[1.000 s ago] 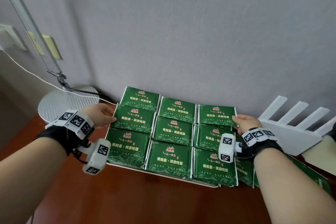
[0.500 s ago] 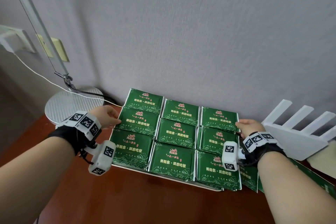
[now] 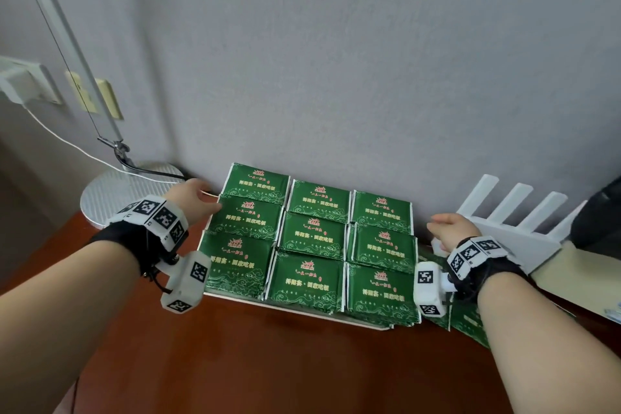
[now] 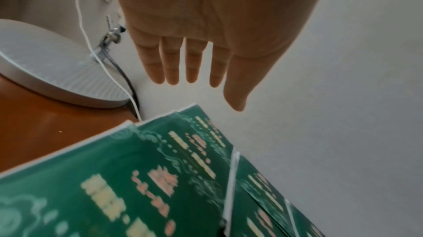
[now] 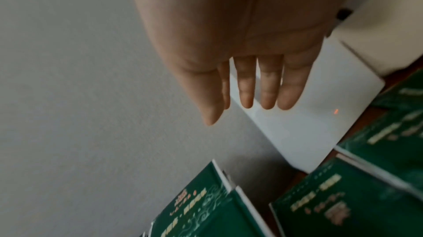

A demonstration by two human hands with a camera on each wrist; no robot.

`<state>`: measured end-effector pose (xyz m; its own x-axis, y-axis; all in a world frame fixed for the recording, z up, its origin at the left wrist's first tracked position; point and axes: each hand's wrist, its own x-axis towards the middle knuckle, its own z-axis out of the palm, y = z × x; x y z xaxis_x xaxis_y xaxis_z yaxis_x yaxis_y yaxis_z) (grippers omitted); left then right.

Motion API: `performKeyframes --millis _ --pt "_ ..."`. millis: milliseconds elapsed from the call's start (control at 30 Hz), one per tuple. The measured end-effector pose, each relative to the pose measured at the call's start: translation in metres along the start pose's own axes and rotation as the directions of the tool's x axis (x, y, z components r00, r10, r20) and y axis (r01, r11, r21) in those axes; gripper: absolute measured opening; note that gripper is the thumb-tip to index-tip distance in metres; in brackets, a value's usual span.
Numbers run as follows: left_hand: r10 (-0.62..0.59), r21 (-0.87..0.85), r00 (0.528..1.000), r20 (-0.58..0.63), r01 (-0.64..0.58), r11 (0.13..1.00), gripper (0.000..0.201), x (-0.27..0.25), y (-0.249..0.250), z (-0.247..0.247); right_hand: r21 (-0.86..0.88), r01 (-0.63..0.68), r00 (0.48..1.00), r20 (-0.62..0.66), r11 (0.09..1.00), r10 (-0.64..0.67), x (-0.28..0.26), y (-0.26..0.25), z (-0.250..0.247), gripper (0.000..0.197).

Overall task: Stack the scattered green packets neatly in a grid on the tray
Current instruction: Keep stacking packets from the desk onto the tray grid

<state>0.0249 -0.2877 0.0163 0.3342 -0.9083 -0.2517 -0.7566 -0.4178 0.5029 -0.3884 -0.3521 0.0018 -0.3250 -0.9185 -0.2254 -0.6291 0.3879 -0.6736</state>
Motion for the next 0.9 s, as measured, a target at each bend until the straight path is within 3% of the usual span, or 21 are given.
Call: performKeyframes --millis 133,267,500,733,900 --pt "0.104 0.036 0.994 0.026 -0.104 0.994 0.064 -0.039 0.027 -0.004 -0.1 0.041 0.997 0.064 0.994 -0.035 -0.042 0.007 -0.047 0.05" --pt "0.234 0.118 0.97 0.067 -0.24 0.964 0.064 -0.083 0.06 0.01 -0.192 0.071 0.997 0.05 0.979 -0.062 -0.085 0.029 -0.095 0.057" --pt "0.368 0.214 0.896 0.246 -0.421 0.881 0.067 -0.164 0.133 0.083 -0.34 -0.047 0.995 0.062 0.939 0.072 -0.138 0.127 -0.173 0.066" --pt "0.379 0.29 0.827 0.416 -0.515 0.806 0.064 -0.218 0.199 0.19 -0.448 -0.114 0.958 0.187 0.887 0.218 -0.13 0.237 -0.2 0.068" --pt "0.294 0.343 0.827 0.48 -0.485 0.805 0.06 -0.25 0.239 0.264 -0.517 -0.122 0.929 0.241 0.847 0.281 -0.106 0.302 -0.192 0.074"
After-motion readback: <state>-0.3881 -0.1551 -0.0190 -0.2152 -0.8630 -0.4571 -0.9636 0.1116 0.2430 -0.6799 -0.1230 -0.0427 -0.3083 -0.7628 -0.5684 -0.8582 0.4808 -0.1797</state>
